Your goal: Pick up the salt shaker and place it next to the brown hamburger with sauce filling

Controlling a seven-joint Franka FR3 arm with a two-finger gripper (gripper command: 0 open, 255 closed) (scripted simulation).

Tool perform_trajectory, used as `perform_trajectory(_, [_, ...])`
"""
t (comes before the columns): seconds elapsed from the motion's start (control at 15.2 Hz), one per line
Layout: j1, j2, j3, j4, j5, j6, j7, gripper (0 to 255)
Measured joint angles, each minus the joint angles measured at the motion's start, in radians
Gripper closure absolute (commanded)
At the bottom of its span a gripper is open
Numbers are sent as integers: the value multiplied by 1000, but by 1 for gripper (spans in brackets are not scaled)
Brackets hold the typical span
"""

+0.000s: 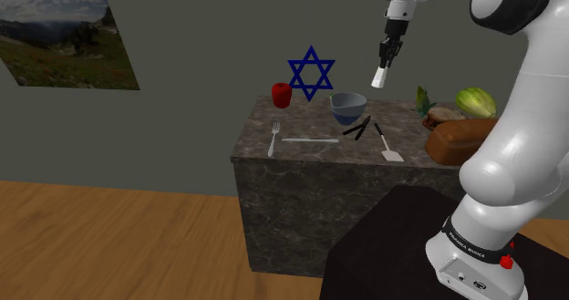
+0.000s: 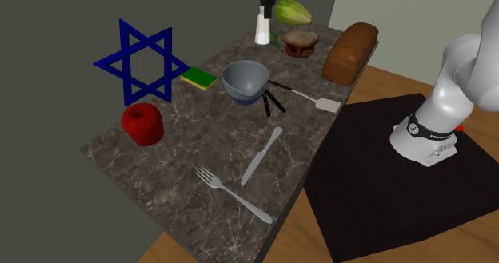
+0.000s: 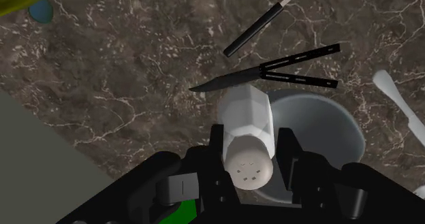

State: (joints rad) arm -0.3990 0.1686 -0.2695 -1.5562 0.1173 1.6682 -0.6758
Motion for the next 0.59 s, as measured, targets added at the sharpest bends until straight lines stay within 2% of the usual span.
perform_trajectory(0.59, [-140,104,-78,134,35,-54,-208,255])
